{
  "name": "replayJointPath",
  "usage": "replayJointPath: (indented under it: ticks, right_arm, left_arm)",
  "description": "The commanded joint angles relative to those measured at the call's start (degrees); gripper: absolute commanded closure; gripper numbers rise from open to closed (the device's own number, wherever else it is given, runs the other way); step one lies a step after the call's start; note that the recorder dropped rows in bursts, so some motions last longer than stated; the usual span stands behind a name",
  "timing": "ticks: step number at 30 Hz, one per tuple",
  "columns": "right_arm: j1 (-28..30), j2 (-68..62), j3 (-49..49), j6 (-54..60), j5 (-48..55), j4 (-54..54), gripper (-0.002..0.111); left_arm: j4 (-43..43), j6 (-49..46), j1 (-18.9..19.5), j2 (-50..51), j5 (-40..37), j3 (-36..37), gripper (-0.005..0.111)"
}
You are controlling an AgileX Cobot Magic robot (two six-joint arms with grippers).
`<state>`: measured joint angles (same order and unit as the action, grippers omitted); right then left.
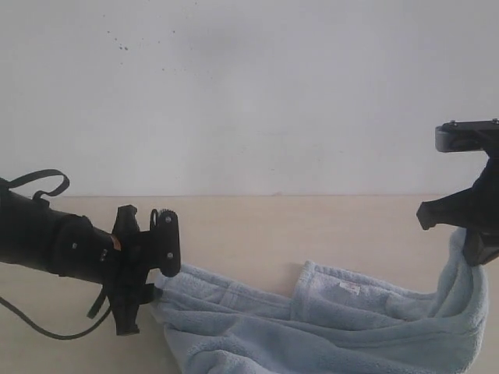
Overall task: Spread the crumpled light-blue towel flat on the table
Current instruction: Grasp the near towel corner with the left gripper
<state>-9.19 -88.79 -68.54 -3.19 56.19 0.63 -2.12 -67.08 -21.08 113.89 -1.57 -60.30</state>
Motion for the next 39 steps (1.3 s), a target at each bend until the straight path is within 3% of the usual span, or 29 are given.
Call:
replayJointPath:
  ticks: [1,7,12,14,17,22,29,39]
  right_arm:
    - [0.1,0.7,0.1,0.8,-0.5,-0.2,0.108]
    - [0.1,0.7,0.1,0.8,-1.6,-0.2,0.108]
    - [0.1,0.7,0.1,0.8,-2.0,-0.2,0.108]
    - [0.1,0.7,0.1,0.8,-2.0,-0.2,0.108]
    - [0.1,0.7,0.1,0.8,-2.0,-0.2,0.108]
    - [0.1,0.7,0.1,0.8,-1.6,-1.8,0.108]
    - [0.1,0.7,0.1,0.8,-0.6,-1.8,0.108]
    - [0.1,0.7,0.1,0.8,-1.6,-1.8,0.108]
  left_arm:
    - [-0.3,0.2,0.2,0.7,-1.9,-0.2,0.059]
    - [-11.4,8.7,0.2,-0.8,1.0,-0.9,0.072]
    - [-26.7,26.2,0.6,-5.6,-1.4,-5.0,0.08]
    - [-29.6,34.2,1.6,-6.7,-8.5,-7.4,0.074]
    - [-29.7,38.5,2.6,-6.5,-18.3,-8.9,0.058]
    - [-29.7,42.7,3.3,-3.7,-22.5,-8.9,0.038]
    - [-26.6,45.9,3.9,1.8,-22.6,-8.9,0.037]
    - [-28.9,46.7,4.5,4.8,-19.2,-9.6,0.038]
